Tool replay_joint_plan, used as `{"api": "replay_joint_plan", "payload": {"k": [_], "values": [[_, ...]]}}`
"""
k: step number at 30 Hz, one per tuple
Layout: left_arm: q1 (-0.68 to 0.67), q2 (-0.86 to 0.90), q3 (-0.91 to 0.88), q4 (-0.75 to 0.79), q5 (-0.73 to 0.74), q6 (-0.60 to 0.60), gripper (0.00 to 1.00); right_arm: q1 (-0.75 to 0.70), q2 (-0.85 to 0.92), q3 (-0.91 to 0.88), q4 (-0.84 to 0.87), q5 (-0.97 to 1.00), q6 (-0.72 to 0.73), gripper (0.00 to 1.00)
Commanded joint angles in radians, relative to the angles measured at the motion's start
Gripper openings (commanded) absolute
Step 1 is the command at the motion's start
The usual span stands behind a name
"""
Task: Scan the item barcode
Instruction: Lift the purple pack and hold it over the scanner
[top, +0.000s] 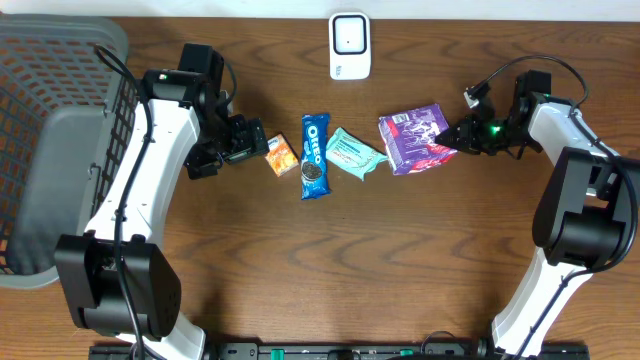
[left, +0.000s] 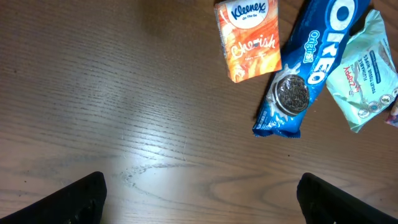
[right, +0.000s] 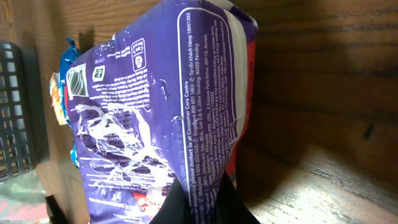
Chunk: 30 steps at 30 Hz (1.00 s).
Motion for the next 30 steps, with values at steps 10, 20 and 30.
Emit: {"api": "replay_joint_plan", "payload": {"k": [10, 20, 30], "values": [[0.007, -0.012, 0.005, -0.004, 0.001, -0.013, 0.98, 0.003, -0.357, 0.050, -0.032, 0.508, 0.177, 0.01], [0.007, -0.012, 0.005, -0.004, 0.001, -0.013, 0.98, 0.063, -0.454, 0.030, -0.123, 1.363, 0.372, 0.02], [0.007, -0.012, 0.005, -0.004, 0.001, -0.013, 0.98, 0.231, -0.334, -0.011, -0.127, 1.662, 0.427, 0.01]]}}
